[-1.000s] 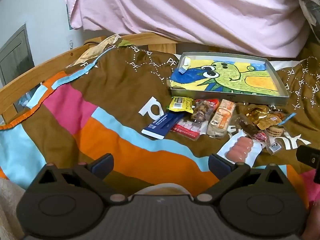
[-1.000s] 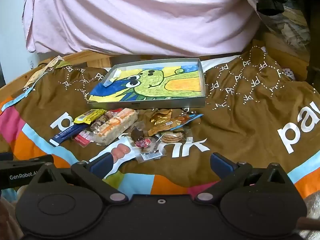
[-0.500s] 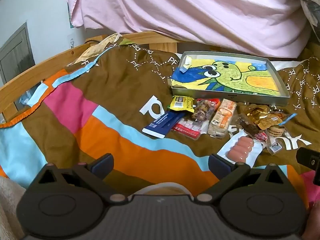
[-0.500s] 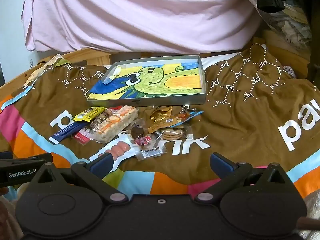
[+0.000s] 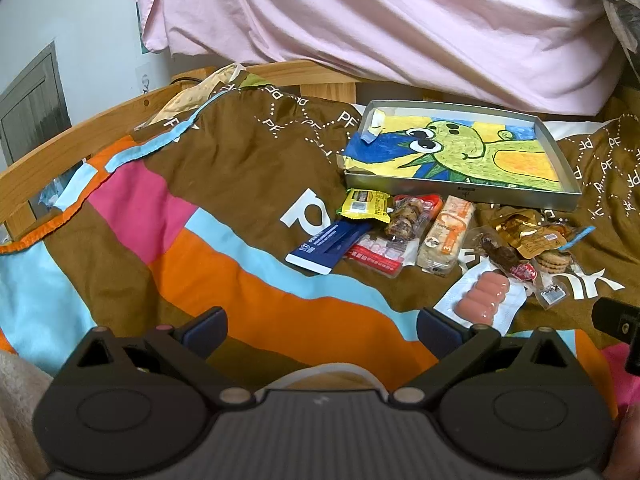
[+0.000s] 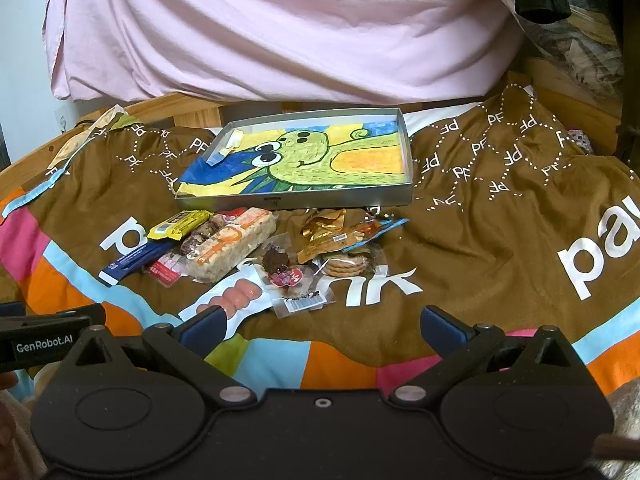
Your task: Organize snacks
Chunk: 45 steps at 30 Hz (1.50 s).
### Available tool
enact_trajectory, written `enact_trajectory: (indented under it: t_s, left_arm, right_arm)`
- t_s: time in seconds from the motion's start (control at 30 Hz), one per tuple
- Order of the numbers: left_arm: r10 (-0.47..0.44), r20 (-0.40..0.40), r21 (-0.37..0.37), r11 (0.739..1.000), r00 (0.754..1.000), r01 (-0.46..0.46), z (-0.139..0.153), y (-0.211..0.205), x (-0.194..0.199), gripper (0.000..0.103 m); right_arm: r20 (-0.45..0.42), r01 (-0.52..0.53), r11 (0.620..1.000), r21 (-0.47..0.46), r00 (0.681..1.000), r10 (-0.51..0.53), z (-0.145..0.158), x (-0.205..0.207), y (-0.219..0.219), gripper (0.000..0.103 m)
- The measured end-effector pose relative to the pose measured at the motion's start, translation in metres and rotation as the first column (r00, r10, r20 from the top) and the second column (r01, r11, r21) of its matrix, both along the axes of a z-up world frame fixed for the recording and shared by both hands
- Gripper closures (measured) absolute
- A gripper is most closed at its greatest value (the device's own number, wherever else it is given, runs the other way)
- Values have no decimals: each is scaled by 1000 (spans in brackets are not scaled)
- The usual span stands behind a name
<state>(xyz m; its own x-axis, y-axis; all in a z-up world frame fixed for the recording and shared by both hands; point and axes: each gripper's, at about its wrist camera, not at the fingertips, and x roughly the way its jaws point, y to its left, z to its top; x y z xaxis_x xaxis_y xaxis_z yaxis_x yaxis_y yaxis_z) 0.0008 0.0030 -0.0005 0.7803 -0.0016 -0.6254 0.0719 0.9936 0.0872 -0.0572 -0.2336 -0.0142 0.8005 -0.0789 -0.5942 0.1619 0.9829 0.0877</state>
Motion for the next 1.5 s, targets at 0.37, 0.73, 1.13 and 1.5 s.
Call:
enact_trajectory:
  t_s: [0.37, 0.73, 1.13, 1.5]
  left_arm:
    - [-1, -5, -3, 1000, 1000, 1, -1, 1, 0, 0]
    - [-1, -7, -3, 1000, 1000, 1, -2, 2, 0, 0]
    - [2, -7, -1, 1000, 1000, -2, -6, 1, 0, 0]
    - [-8, -12, -12, 1000, 1000, 8, -6, 0, -1, 0]
  right_arm:
    - [-2, 1, 1000, 1, 1000, -1, 1, 0, 0, 1]
    - [-3, 0, 1000, 2, 1000, 0, 2, 0, -1, 1]
    - [-2, 1, 1000, 2, 1000, -1, 2, 0, -1, 1]
    - [18, -7, 1000, 0, 1000, 7, 4, -3, 1, 1]
